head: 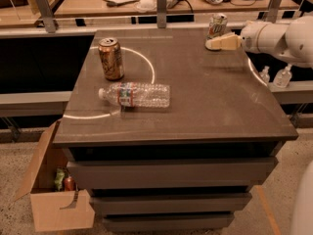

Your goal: Move 7up can near orange can

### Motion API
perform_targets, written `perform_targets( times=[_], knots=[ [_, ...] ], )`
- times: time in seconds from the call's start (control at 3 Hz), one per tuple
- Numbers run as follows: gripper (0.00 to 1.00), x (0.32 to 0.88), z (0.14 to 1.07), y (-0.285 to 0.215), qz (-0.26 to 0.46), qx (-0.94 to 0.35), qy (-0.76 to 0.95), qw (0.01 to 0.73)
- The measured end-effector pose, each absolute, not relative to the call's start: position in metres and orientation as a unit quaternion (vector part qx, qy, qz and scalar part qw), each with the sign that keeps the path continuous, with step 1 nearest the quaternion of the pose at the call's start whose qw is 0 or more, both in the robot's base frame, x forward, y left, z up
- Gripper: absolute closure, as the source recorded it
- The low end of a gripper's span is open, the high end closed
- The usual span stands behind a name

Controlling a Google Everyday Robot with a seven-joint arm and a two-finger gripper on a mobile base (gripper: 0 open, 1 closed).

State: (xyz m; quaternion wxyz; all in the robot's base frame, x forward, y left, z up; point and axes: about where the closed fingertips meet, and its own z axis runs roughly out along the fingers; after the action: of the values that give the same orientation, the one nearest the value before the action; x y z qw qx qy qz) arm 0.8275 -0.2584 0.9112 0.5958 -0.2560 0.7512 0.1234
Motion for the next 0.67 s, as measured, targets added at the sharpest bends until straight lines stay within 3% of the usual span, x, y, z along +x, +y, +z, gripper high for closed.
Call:
perform_targets(
  times=[0.67],
  knots=[
    [0.00, 0.880, 0.902, -0.235, 0.107, -0.242, 0.748, 0.608]
  ],
)
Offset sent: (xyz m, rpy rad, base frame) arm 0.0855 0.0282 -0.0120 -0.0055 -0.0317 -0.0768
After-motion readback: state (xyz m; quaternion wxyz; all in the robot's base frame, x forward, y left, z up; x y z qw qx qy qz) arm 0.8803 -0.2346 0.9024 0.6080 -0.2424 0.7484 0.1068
